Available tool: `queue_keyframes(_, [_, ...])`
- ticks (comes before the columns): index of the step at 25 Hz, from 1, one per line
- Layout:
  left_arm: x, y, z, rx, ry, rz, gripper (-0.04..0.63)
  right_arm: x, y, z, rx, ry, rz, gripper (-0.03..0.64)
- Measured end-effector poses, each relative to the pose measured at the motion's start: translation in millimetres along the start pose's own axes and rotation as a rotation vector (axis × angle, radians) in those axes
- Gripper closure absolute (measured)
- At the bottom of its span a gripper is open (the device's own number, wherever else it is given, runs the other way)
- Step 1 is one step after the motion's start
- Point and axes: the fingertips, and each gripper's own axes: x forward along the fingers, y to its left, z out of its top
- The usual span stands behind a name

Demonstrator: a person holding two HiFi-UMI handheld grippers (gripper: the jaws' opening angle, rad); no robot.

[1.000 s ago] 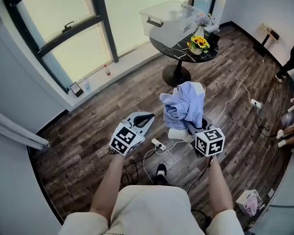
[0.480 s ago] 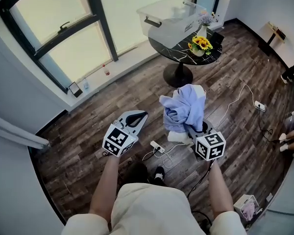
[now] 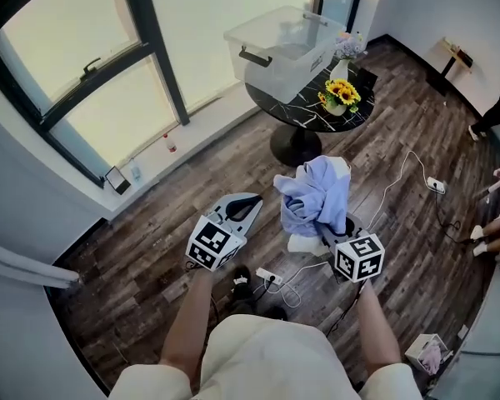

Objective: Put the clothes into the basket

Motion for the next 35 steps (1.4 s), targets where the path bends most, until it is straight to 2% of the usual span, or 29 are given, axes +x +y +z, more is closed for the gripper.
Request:
queue_keyframes(7, [36,57,3,0.048,0.017,-0.119,0.58,62,-9,38,0.028,-0.041,-0.078,0.446])
queue_keyframes(11, [47,85,7,0.056,0.012,-0.149,0.58,83,-8,45,0.099,-0.068,-0.115,0.446])
queue_keyframes(14, [55,99,4,0.058,0.011,-0.173,0.58,95,-10,42,0.096,-0.043,-0.138,0.446])
queue_keyframes(19, [73,122,8,0.117,0.033,-0.202,0.58,109,-26,56,0.092,-0.049,-0.18,0.446])
queue_keyframes(24, [87,146,18,0.123,0.0,-0.194,0.58,125,-43,70,0.075,-0.066,-0.203,0.446])
queue_keyframes(28, [98,153,14,0.121,0.007,-0.189,0.58,134,-50,73,0.076,-0.08,-0.19,0.446])
queue_keyframes(35, [159,207,26,0.102,0.027,-0.176,0.58,191,-100,125,0.039,-0.089,-0.142,0.446])
